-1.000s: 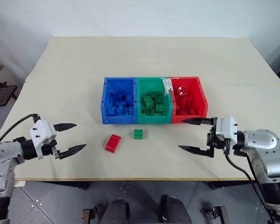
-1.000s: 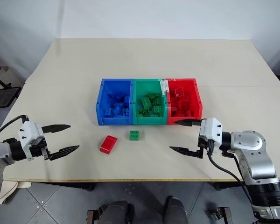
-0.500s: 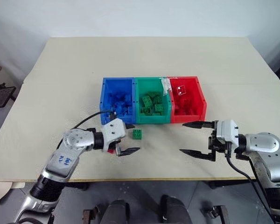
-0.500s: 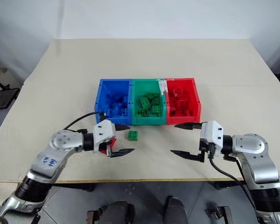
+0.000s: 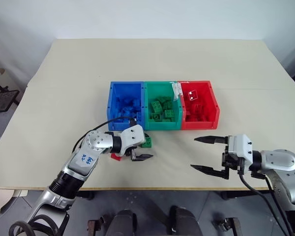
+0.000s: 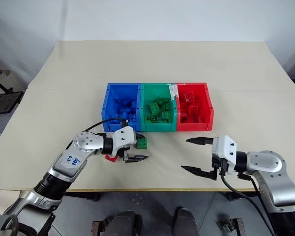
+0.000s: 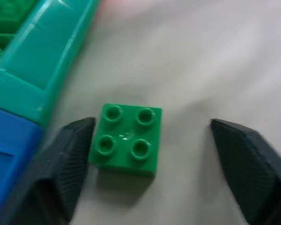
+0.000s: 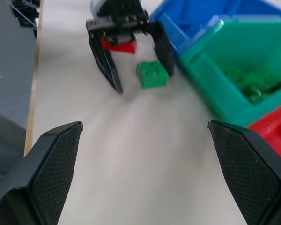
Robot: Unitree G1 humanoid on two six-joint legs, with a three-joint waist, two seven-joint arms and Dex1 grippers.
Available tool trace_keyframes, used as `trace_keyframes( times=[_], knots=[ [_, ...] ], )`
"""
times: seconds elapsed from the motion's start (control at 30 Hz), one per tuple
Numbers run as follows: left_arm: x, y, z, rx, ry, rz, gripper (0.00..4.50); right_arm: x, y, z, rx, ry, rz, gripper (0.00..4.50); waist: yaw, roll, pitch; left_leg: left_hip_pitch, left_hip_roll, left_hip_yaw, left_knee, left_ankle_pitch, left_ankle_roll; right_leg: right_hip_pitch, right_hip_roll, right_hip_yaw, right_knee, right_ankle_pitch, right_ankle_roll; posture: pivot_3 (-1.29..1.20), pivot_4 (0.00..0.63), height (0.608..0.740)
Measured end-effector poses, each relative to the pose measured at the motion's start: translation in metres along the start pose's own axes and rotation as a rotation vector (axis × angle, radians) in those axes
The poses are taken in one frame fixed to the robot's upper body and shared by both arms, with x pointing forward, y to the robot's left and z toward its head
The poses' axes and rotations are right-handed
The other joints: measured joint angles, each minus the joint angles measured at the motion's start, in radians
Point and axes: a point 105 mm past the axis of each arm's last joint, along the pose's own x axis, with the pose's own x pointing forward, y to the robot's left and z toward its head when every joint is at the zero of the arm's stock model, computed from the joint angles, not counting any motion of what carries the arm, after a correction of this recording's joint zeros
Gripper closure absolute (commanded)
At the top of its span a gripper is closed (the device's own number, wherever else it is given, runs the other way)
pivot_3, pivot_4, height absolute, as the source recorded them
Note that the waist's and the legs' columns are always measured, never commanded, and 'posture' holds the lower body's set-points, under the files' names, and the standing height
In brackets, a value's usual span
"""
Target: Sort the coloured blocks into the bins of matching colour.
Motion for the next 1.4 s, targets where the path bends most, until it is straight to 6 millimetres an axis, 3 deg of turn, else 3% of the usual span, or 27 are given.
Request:
trace_keyframes(
  times=[0.2,0.4,0.5,0.63,0.73,0.83,0.97,1.1,1.27,1.4],
  knots=[
    [0.001,-0.005,0.000,-0.004,0.009,-0.041,3.02,-0.003,0.000,-0.001,0.007,0.008,-0.004,0.00,0.000,0.000,0.000,0.000,0.000,0.000,0.000,0.000,0.000,0.000,0.000,0.000,0.000,0.000,0.000,0.00,0.150,0.740],
    [0.001,-0.003,0.003,-0.004,-0.024,-0.041,3.02,-0.010,0.000,-0.003,0.020,0.018,-0.031,0.00,0.001,0.000,0.000,0.000,0.000,0.000,0.000,0.000,0.000,0.000,0.000,0.000,0.000,0.000,0.000,0.00,0.150,0.740],
    [0.000,0.004,0.025,-0.012,-0.171,-0.006,3.02,-0.015,-0.006,0.003,0.003,-0.002,-0.087,0.00,0.002,0.000,0.000,0.000,0.000,0.000,0.001,0.000,0.000,0.000,0.000,0.000,0.000,0.000,0.000,0.00,0.150,0.740],
    [-0.002,0.043,0.070,0.003,-0.343,0.202,3.02,-0.013,-0.018,0.025,-0.008,-0.152,-0.248,0.00,0.007,-0.001,0.000,-0.001,0.000,-0.001,0.002,0.000,0.000,0.001,0.000,0.000,0.000,0.000,0.000,0.00,0.150,0.740],
    [0.001,0.071,0.093,-0.006,-0.395,0.331,3.02,-0.019,-0.026,0.029,-0.002,-0.173,-0.343,0.00,0.012,-0.001,0.000,-0.001,-0.001,-0.001,0.002,0.000,0.000,0.001,0.000,0.000,0.000,0.000,0.001,0.00,0.150,0.740],
    [0.012,0.088,0.102,-0.048,-0.406,0.367,3.02,-0.026,-0.024,0.026,0.012,-0.154,-0.383,0.00,0.019,-0.001,0.000,-0.001,-0.001,0.000,0.000,0.000,0.000,0.000,0.000,0.000,-0.001,0.000,0.001,0.00,0.150,0.740],
    [0.028,0.098,0.095,-0.082,-0.341,0.366,3.02,-0.029,-0.022,0.021,0.033,-0.135,-0.403,0.00,0.021,-0.001,0.000,-0.001,-0.001,0.001,0.000,0.000,0.001,0.000,0.000,0.000,-0.001,0.000,0.001,0.00,0.150,0.740],
    [0.040,0.100,0.094,-0.106,-0.319,0.339,1.66,-0.031,-0.022,0.025,0.018,-0.139,-0.420,0.00,0.021,-0.001,0.000,-0.001,-0.001,0.001,0.000,0.000,0.001,0.000,0.000,0.000,-0.001,0.000,0.001,0.00,0.150,0.740],
    [0.032,0.097,0.100,-0.073,-0.371,0.305,0.08,-0.031,-0.022,0.027,0.011,-0.140,-0.422,0.00,0.020,-0.001,0.000,-0.001,-0.001,0.001,0.000,0.000,0.001,0.000,0.000,0.000,-0.002,0.000,0.001,0.00,0.150,0.740],
    [-0.001,0.090,0.084,-0.024,-0.386,0.290,0.03,-0.026,-0.025,0.032,-0.011,-0.148,-0.385,0.00,-0.001,0.000,0.000,0.000,0.000,0.001,-0.001,0.000,0.001,-0.001,0.000,0.000,0.000,0.000,0.001,0.00,0.150,0.740]
  ],
)
